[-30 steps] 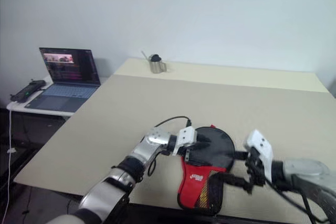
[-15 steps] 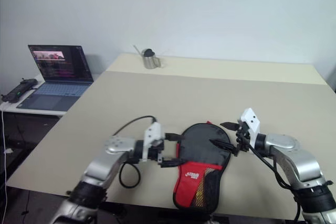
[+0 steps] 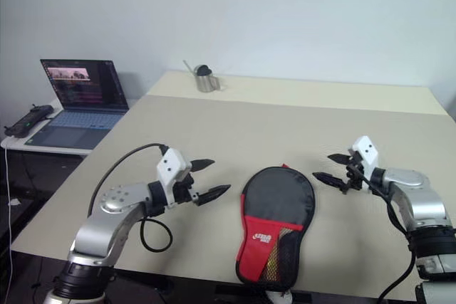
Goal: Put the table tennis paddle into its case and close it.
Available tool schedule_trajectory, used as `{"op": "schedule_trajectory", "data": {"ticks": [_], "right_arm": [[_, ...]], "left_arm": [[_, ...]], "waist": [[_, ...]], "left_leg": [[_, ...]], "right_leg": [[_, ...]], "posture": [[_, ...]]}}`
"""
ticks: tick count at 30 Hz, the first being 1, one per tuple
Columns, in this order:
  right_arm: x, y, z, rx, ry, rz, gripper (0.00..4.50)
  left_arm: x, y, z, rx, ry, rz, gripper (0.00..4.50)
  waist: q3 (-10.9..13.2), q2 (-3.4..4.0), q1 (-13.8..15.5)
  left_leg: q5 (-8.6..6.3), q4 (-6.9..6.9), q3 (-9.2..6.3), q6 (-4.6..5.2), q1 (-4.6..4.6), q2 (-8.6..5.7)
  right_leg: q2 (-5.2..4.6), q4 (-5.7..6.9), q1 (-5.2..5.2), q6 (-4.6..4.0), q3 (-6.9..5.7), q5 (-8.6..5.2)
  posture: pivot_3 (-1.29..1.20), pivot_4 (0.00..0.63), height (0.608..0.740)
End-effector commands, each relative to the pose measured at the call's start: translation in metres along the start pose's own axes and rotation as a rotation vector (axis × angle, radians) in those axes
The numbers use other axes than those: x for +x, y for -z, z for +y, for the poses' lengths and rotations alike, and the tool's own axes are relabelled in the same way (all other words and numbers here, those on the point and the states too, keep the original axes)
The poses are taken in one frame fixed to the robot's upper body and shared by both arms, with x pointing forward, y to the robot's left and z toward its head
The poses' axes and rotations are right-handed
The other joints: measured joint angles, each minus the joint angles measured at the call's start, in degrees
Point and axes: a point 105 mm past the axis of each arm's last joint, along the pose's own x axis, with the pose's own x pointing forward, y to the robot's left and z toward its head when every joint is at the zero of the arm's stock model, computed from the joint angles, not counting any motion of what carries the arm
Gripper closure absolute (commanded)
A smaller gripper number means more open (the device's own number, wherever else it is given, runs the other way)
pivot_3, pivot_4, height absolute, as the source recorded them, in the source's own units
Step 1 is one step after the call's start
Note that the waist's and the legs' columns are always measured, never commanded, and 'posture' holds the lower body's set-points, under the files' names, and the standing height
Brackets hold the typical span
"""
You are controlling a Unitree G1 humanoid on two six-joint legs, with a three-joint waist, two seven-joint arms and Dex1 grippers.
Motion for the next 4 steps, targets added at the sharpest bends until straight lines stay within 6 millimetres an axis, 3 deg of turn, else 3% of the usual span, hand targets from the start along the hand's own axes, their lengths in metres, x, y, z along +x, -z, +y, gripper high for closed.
{"op": "schedule_trajectory", "data": {"ticks": [1, 4], "right_arm": [[-0.0081, -0.0155, -0.0062, -0.038, 0.02, -0.023, 0.04], [-0.0098, -0.0118, -0.0102, -0.02, 0.04, 0.003, 0.04]], "left_arm": [[0.0056, -0.0078, 0.0022, 0.02, -0.015, -0.032, 0.0], [0.0109, -0.0027, 0.0046, 0.023, -0.025, -0.025, 0.0]], "waist": [[0.01, 0.0, 0.0], [0.01, 0.0, 0.0]], "left_leg": [[0.0, 0.01, 0.01, 0.0, 0.0, 0.0], [0.0, 0.02, 0.02, 0.0, 0.0, -0.01]], "right_leg": [[0.0, 0.0, 0.0, 0.0, 0.01, 0.0], [0.0, 0.01, 0.0, -0.01, 0.01, 0.01]], "posture": [[0.0, 0.15, 0.74], [0.0, 0.15, 0.74]]}}
